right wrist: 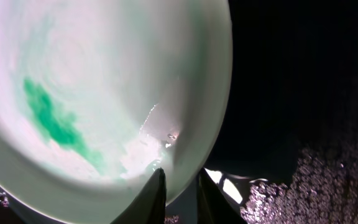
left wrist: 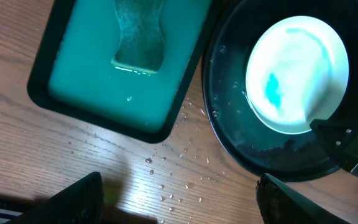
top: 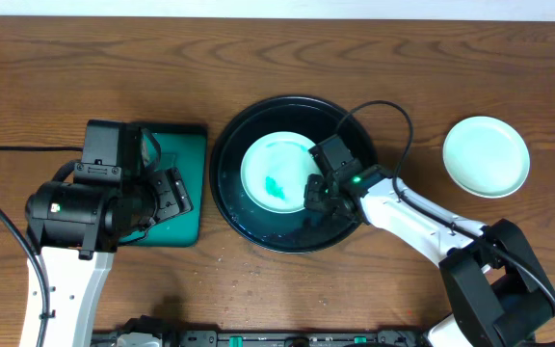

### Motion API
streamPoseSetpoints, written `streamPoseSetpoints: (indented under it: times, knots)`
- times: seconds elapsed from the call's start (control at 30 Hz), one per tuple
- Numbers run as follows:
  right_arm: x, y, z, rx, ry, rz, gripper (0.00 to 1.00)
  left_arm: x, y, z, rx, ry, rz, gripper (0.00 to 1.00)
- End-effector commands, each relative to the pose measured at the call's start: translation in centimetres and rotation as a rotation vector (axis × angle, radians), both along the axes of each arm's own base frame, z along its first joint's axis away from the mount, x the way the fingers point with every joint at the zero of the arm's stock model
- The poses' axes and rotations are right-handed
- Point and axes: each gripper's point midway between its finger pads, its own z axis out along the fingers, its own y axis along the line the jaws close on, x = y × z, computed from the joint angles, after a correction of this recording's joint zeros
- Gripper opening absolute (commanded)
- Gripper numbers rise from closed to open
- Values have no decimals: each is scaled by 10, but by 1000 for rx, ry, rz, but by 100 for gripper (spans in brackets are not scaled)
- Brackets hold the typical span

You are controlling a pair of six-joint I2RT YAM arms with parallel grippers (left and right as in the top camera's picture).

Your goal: Clean dirty plates on tray and stack at the side

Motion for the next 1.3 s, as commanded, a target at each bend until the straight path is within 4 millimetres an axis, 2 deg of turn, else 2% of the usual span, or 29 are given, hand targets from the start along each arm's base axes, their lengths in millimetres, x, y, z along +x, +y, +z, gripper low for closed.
streamPoseSetpoints:
  times: [0.0, 0.17, 0.3, 0.47, 0.57, 0.67, 0.73, 0.83, 0.97, 1.1, 1.2, 1.27]
  knots:
    - [11, -5, 7, -61, -90, 81, 17, -3, 0, -4, 1, 21, 5, 79]
    - [8, 2, 8, -91, -135, 306, 21, -4, 0, -5, 2, 26, 5, 79]
    - [-11, 15, 6, -51, -112, 503, 21, -3, 0, -5, 2, 24, 5, 79]
    - [-29, 20, 3, -53, -65, 549, 20, -3, 0, -5, 2, 24, 5, 79]
    - [-45, 37, 4, -18, -70, 666, 20, -3, 0, -5, 2, 24, 5, 79]
    - [-52, 44, 4, -35, -75, 688, 22, -3, 0, -5, 2, 24, 5, 79]
    - [-46, 36, 1, -85, -62, 552, 25, -3, 0, -5, 1, 24, 5, 79]
    - [-40, 37, 3, -71, -67, 485, 25, -3, 0, -5, 2, 24, 5, 79]
    - [-30, 44, 9, -34, -113, 478, 26, -4, 0, -5, 1, 24, 5, 79]
    - [-27, 62, 28, 49, -183, 570, 27, -4, 0, -5, 2, 24, 5, 79]
    - [-17, 64, 48, 63, -261, 545, 33, -3, 0, -5, 2, 24, 5, 79]
    - [-3, 57, 61, 45, -310, 475, 46, -3, 0, -4, 2, 24, 5, 79]
